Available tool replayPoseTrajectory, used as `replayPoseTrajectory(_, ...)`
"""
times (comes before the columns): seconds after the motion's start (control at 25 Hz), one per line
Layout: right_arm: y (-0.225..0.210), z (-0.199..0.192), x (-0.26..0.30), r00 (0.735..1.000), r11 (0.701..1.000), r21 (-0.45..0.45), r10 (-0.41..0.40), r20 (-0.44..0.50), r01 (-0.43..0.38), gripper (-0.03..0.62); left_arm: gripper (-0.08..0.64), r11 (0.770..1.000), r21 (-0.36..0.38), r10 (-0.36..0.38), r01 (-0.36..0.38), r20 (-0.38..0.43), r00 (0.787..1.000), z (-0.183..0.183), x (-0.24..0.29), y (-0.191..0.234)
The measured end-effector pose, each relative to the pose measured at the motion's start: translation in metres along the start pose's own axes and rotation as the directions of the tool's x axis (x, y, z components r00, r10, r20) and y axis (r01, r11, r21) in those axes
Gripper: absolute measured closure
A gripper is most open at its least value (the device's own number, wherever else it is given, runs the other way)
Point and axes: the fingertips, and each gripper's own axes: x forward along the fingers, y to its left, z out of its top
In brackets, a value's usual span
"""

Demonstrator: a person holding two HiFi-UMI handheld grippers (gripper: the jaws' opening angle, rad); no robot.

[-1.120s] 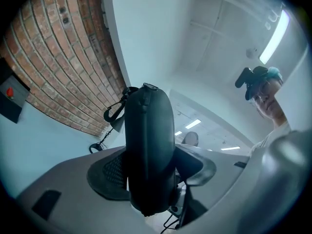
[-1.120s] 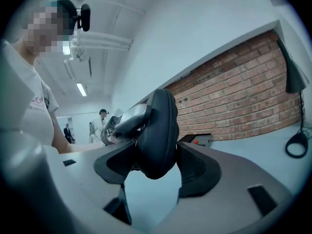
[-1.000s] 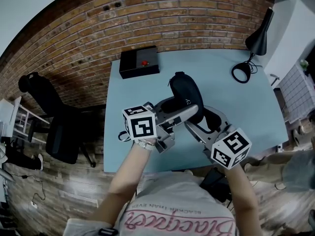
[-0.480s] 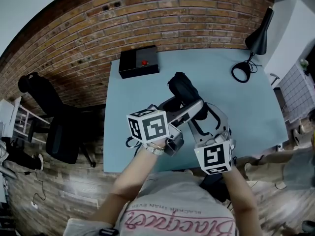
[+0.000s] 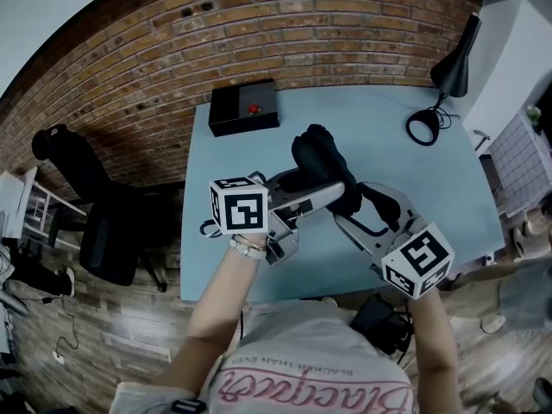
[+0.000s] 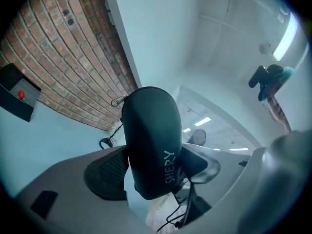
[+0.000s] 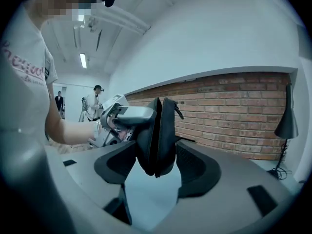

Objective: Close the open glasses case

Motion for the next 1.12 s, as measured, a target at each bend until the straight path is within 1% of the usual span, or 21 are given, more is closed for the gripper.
replayPoseTrajectory(0.08, 0.001, 0.004, -0.005, 0.999, 0.998, 0.044, 0.040, 0.029, -0.041, 0.322, 0.216, 1.000, 0.000, -0.007, 0.007, -0.020, 1.000, -0.003, -0.002, 0.002)
replayPoseTrajectory(0.16, -0.007, 0.007, -0.011, 0.997, 0.995, 0.088, 0.040, 0.058, -0.045, 0.322, 0.216, 1.000, 0.002, -0.020, 0.020, -0.042, 0.999, -0.006, -0.004, 0.003)
replayPoseTrajectory(0.24, -0.013, 0.008, -0.013, 0.998, 0.994, 0.095, 0.041, 0.056, -0.047, 0.324, 0.216, 0.999, 0.004, -0.038, 0.038, -0.059, 0.998, -0.009, -0.004, 0.001)
replayPoseTrajectory(0.36, -0.010, 0.007, -0.012, 0.997, 0.993, 0.089, 0.071, 0.039, -0.075, 0.330, 0.218, 0.998, 0.013, -0.058, 0.060, -0.078, 0.995, -0.011, -0.003, -0.002)
replayPoseTrajectory(0.44, -0.008, 0.010, -0.015, 0.992, 0.985, 0.134, 0.098, 0.073, -0.107, 0.334, 0.218, 0.996, 0.020, -0.082, 0.084, -0.089, 0.993, -0.011, -0.006, -0.005)
replayPoseTrajectory(0.48, -0.008, 0.012, -0.017, 0.989, 0.979, 0.160, 0.110, 0.098, -0.125, 0.362, 0.218, 0.995, 0.026, -0.092, 0.095, -0.098, 0.991, -0.011, -0.008, -0.006)
replayPoseTrajectory(0.52, -0.008, 0.014, -0.018, 0.986, 0.975, 0.175, 0.116, 0.115, -0.135, 0.413, 0.219, 0.994, 0.035, -0.100, 0.104, -0.110, 0.989, -0.012, -0.010, -0.007)
replayPoseTrajectory(0.56, -0.007, 0.014, -0.018, 0.986, 0.976, 0.172, 0.118, 0.119, -0.137, 0.437, 0.221, 0.993, 0.044, -0.106, 0.112, -0.123, 0.987, -0.014, -0.012, -0.006)
replayPoseTrajectory(0.68, -0.004, 0.012, -0.013, 0.990, 0.986, 0.109, 0.116, 0.075, -0.123, 0.439, 0.222, 0.991, 0.071, -0.103, 0.114, -0.149, 0.983, -0.018, -0.017, -0.003)
replayPoseTrajectory(0.84, -0.003, 0.008, -0.013, 0.988, 0.982, 0.117, 0.141, 0.055, -0.147, 0.439, 0.225, 0.988, 0.114, -0.082, 0.105, -0.188, 0.979, -0.023, -0.020, -0.001)
replayPoseTrajectory(0.96, 0.000, 0.000, -0.010, 0.992, 0.992, 0.014, 0.127, -0.027, -0.126, 0.439, 0.230, 0.977, 0.189, -0.047, 0.099, -0.263, 0.964, -0.032, -0.020, 0.001)
replayPoseTrajectory(1.0, 0.000, -0.002, -0.009, 0.992, 0.992, -0.008, 0.122, -0.043, -0.122, 0.439, 0.232, 0.972, 0.211, -0.035, 0.099, -0.286, 0.958, -0.034, -0.021, 0.002)
replayPoseTrajectory(1.12, -0.003, 0.000, -0.010, 0.993, 0.993, -0.001, 0.116, -0.037, -0.116, 0.439, 0.232, 0.958, 0.260, -0.023, 0.119, -0.343, 0.939, -0.039, -0.024, 0.001)
